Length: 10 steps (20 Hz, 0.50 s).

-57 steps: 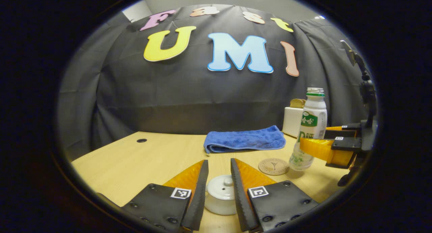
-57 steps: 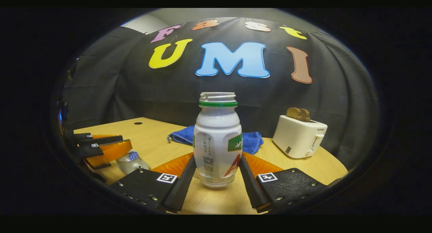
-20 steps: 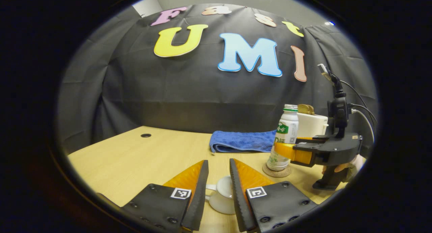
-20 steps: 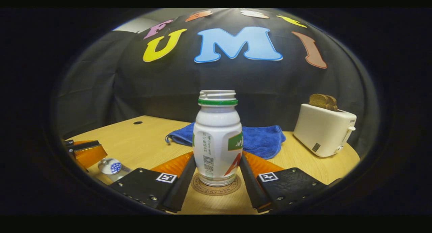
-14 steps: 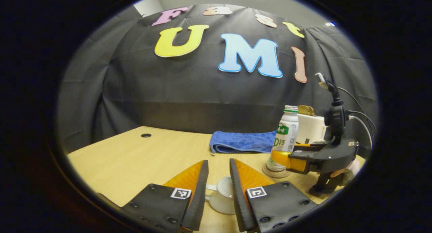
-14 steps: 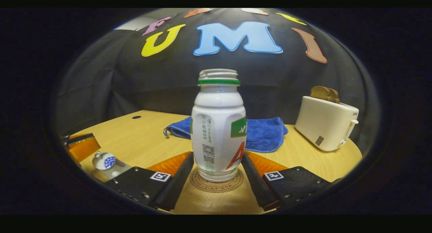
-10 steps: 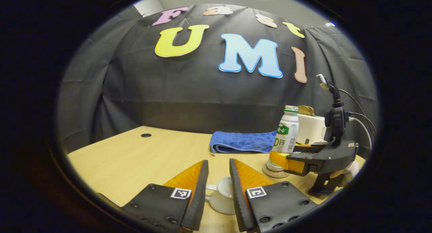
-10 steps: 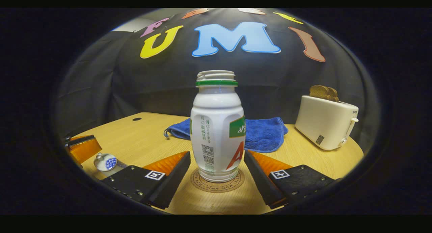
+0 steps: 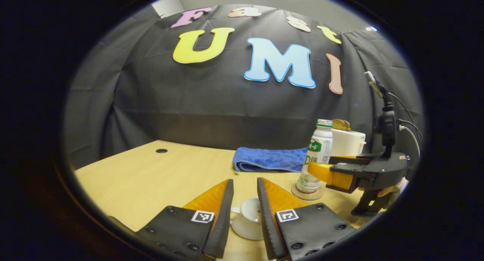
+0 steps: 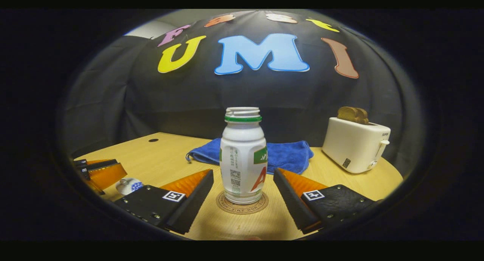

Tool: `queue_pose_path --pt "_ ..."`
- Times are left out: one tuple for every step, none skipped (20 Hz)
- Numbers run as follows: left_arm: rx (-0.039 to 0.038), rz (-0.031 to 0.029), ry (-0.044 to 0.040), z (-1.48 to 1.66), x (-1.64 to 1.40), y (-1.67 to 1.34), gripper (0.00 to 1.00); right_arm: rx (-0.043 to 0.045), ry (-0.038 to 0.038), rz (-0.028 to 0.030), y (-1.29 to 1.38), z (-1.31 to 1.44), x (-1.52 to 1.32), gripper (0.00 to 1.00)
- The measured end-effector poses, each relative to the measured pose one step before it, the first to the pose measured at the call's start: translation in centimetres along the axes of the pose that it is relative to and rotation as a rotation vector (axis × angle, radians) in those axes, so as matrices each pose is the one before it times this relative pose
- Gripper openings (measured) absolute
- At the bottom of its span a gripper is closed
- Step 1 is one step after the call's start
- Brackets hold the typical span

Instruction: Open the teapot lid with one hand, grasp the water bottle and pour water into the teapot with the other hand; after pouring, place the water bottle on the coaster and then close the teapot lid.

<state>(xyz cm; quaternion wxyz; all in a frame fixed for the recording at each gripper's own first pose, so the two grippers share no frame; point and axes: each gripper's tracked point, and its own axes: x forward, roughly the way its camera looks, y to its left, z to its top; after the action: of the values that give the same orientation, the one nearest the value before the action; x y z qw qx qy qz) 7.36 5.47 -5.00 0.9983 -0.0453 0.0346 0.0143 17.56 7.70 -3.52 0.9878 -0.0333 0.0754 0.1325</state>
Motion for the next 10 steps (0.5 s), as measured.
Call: queue_pose_path --pt "0.00046 -0.00546 -0.00072 0.131 -0.047 -0.195 0.51 -0.00072 -0.01074 -0.00598 0.003 0.468 -0.530 0.98" --pt "-0.00077 -0.00372 -0.00409 -0.027 -0.139 -0.168 0.51 0.00390 -0.01714 -0.00443 0.047 0.527 -0.739 0.98" --pt "-0.00127 -0.00531 -0.00933 0.404 -0.176 -0.172 0.52 0.00677 -0.01691 -0.00413 0.040 0.538 -0.697 0.98" --pt "-0.00064 -0.00813 -0.01440 0.538 -0.240 -0.275 0.46 0.00984 -0.01489 -0.00390 0.078 0.488 -0.825 0.98" --pt "-0.00498 -0.01782 -0.01847 0.844 -0.364 -0.419 0.48 0.01291 -0.01327 0.00047 0.181 0.547 -0.969 0.98" --pt "-0.00529 -0.02056 -0.02464 0.781 -0.333 -0.638 0.49 0.01199 -0.01169 -0.00008 0.153 0.488 -1.096 0.98" --pt "0.00521 -0.01509 -0.01164 0.511 -0.206 -0.467 0.48 0.00820 -0.00958 -0.00561 0.023 0.476 -1.188 0.98" --pt "0.01445 -0.00306 0.00128 0.354 -0.578 -0.163 0.48 0.00360 -0.01201 -0.00895 -0.176 0.531 -1.233 0.98" --pt "0.01241 -0.00403 0.00185 0.399 -0.693 -0.230 0.48 0.00351 -0.01675 -0.01382 -0.269 0.573 -1.247 0.98" --pt "-0.00077 -0.01150 -0.00547 0.686 -0.801 -0.535 0.48 0.00597 -0.01279 -0.01503 -0.337 0.397 -1.196 0.98"
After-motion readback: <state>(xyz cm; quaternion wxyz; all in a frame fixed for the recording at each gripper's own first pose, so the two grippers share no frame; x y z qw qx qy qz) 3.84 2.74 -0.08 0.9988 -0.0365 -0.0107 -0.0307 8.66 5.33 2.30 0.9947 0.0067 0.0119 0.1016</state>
